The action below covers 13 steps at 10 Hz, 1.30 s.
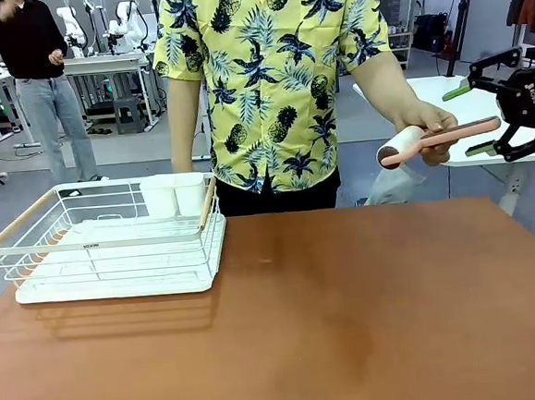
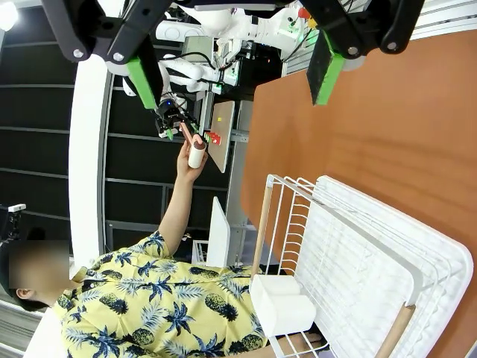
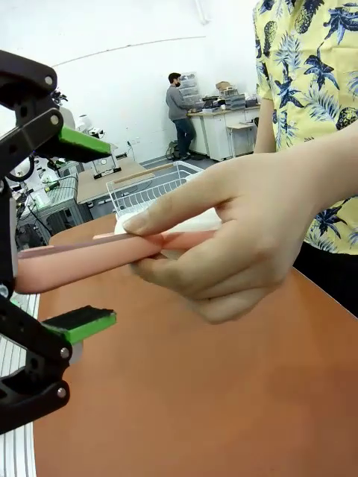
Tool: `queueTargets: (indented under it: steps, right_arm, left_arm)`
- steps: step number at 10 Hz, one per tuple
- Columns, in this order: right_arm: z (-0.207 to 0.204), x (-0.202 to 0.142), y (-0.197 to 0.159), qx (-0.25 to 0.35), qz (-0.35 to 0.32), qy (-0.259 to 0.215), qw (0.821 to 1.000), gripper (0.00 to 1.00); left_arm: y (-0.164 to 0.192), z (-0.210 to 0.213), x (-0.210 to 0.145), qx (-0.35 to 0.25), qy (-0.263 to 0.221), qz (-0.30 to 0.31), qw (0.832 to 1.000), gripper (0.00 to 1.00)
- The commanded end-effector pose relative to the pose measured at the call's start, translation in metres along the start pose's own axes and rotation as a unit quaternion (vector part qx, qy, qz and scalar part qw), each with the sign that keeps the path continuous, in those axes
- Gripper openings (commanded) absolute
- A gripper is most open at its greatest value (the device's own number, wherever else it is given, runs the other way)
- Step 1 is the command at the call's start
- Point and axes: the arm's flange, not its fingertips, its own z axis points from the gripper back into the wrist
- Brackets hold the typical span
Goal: Clean the table.
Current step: Pick up the Lint Roller when the human hands it over.
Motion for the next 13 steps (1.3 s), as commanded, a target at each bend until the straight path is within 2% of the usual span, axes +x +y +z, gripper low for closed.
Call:
queueTargets:
  steps: [1, 11, 13]
  right_arm:
    - [-0.0032, -0.0183, -0.0180, 0.012, 0.002, -0.011, 1.000, 1.00]
    - [0.0015, -0.0133, -0.0220, 0.026, 0.016, -0.018, 0.999, 0.04]
    - [0.0014, -0.0143, -0.0225, 0.024, 0.017, -0.016, 0.999, 0.00]
  left_arm:
    - [0.0014, 0.0033, -0.0028, -0.004, 0.005, -0.006, 1.000, 1.00]
    - [0.0014, 0.0033, -0.0028, -0.004, 0.005, -0.006, 1.000, 1.00]
    - [0.0014, 0.0033, -0.0028, -0.004, 0.005, -0.006, 1.000, 1.00]
